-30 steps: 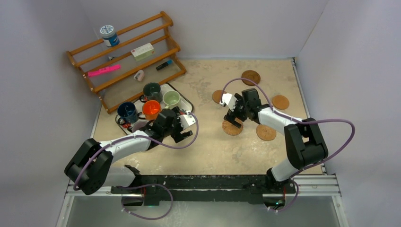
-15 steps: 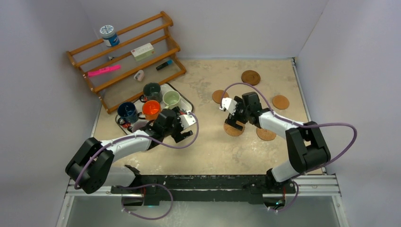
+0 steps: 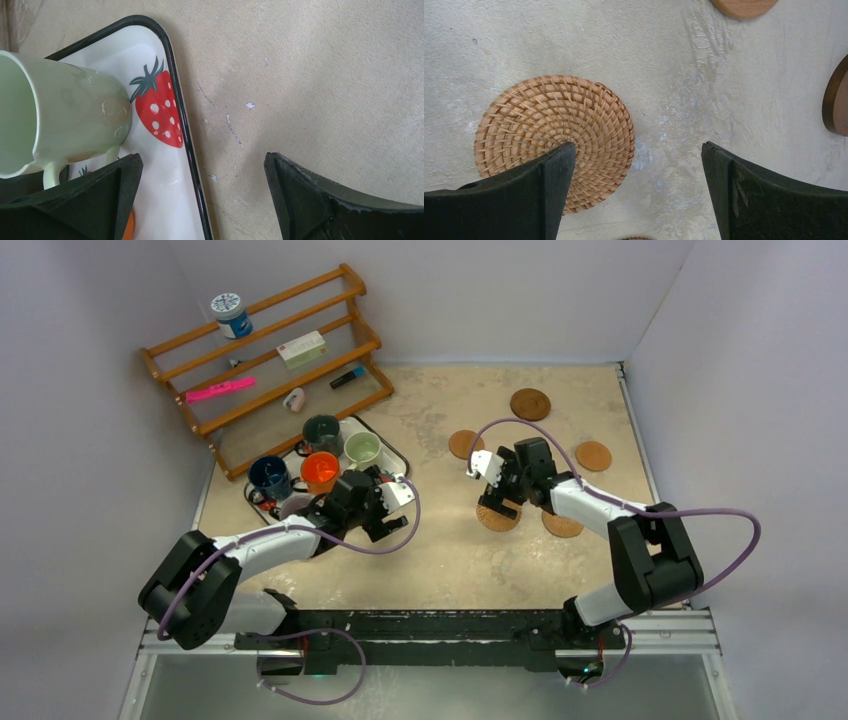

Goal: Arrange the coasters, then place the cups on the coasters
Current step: Move the coaster to the center of the board.

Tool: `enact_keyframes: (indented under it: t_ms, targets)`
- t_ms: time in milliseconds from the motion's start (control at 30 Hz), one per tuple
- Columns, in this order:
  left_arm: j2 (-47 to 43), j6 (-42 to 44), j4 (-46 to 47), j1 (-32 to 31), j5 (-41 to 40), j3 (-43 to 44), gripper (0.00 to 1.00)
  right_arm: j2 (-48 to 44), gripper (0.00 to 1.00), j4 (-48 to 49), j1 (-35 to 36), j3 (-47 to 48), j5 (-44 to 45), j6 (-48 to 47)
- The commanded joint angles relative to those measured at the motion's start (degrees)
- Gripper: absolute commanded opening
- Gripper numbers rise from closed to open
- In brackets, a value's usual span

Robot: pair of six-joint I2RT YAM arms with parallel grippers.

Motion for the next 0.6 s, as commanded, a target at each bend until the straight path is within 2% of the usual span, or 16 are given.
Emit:
enact_keyframes:
  t_ms: [0, 567]
  targets:
    - [-0.07, 0.26, 1.88, 0.31, 0.51, -0.12, 1.00, 1.36, 0.99, -4.58, 0.24, -0.01, -2.83, 0.91]
    - [0.01, 0.36, 1.99, 0.30, 0.68, -0.23, 1.00, 2.33, 0.99, -2.96, 1.29, 0.61, -4.31, 2.21]
